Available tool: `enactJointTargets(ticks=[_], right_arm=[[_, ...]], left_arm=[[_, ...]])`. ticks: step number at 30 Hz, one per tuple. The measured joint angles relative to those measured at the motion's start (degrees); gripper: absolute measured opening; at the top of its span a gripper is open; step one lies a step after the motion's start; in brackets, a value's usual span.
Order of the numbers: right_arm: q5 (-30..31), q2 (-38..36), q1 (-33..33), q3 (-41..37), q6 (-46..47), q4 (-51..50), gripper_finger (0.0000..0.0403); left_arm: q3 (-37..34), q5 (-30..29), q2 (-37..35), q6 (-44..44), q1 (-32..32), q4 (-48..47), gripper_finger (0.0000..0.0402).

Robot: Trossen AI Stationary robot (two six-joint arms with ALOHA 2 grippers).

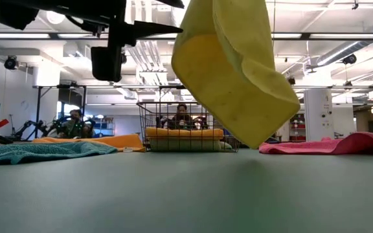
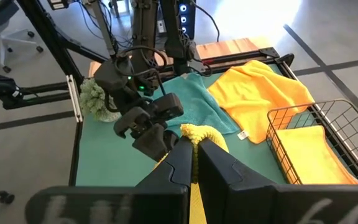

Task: Fold microfiber towels
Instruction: Fold the yellow microfiber cloth

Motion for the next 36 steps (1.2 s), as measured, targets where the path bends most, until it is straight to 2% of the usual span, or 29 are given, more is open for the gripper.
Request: enactJointTargets(ticks=[25,34,36], right_arm=[[-0.17,-1.33,0.00,-0.02,-1.03,6.96,0.0008],[-0.17,-1.50,0.00,-0.02,-1.44,8.85,0.0008],[-0.18,-1.61,0.00,-0.02,-1.44,9.14,0.0008]], left_arm=[[1.06,-1.36,0.02,1.12,1.95,0.59,0.0129],[2.41,-1.01,0.02,11.58,3.15,8.93,0.0129],[2.52,-0.85,0.02,11.45,3.30,9.24,0.0129]])
